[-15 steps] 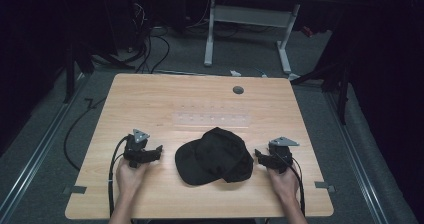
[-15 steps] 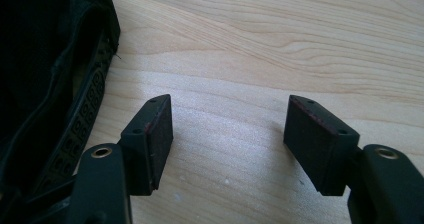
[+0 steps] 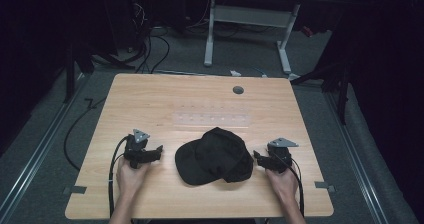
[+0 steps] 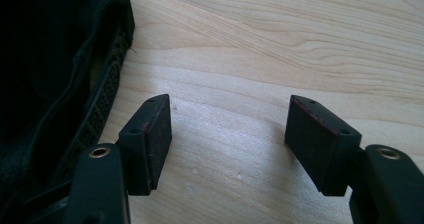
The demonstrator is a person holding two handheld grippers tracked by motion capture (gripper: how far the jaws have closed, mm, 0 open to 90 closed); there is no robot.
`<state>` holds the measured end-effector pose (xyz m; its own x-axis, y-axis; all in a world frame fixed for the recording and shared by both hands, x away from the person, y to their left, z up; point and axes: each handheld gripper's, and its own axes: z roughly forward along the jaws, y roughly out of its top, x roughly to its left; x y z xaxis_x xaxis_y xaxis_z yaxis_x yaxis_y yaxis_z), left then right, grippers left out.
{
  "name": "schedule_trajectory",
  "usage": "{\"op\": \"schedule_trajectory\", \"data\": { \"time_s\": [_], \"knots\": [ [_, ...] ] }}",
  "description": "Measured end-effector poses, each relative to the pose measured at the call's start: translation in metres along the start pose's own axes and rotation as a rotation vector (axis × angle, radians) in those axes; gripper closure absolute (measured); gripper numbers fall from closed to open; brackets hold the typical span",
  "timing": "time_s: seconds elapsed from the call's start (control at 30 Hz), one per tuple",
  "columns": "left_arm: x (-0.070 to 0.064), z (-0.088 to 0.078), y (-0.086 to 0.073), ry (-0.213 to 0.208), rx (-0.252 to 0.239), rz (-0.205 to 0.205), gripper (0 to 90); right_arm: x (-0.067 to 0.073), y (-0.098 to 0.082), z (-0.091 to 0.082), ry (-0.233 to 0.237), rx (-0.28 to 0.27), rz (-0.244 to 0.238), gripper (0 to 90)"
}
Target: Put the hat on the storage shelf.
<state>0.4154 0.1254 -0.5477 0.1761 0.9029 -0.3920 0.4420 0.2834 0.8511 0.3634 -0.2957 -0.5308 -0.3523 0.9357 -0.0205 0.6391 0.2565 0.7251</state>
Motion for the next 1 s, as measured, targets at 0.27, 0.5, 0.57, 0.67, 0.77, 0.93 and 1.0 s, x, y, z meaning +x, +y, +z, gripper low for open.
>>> {"op": "schedule_trajectory", "data": {
  "time_s": [0.27, 0.5, 0.57, 0.67, 0.77, 0.93, 1.0],
  "knots": [
    [0.0, 0.0, 0.0, 0.0, 0.0, 0.001, 22.6, 0.0, 0.003, 0.0, 0.008, 0.022, -0.007, 33.6],
    [-0.001, -0.001, -0.001, -0.023, 0.005, 0.011, 27.1, -0.006, 0.005, -0.005, 0.023, 0.003, 0.075, 40.9],
    [-0.001, -0.001, -0.001, -0.023, 0.004, 0.01, 27.1, -0.008, 0.006, -0.007, 0.021, -0.002, 0.088, 42.0],
    [-0.001, -0.001, -0.001, -0.023, 0.004, 0.01, 27.1, -0.008, 0.006, -0.009, 0.019, -0.005, 0.082, 43.1],
    [-0.001, -0.001, -0.001, -0.022, 0.004, 0.009, 27.1, -0.007, 0.006, -0.013, 0.044, -0.019, 0.089, 43.2],
    [-0.001, -0.001, -0.001, -0.023, 0.005, 0.011, 27.0, -0.003, 0.006, -0.024, 0.053, -0.069, 0.102, 44.6],
    [-0.001, -0.001, -0.001, -0.024, 0.007, 0.013, 26.6, -0.003, 0.006, -0.026, 0.071, -0.075, 0.101, 44.2]
  ]
}}
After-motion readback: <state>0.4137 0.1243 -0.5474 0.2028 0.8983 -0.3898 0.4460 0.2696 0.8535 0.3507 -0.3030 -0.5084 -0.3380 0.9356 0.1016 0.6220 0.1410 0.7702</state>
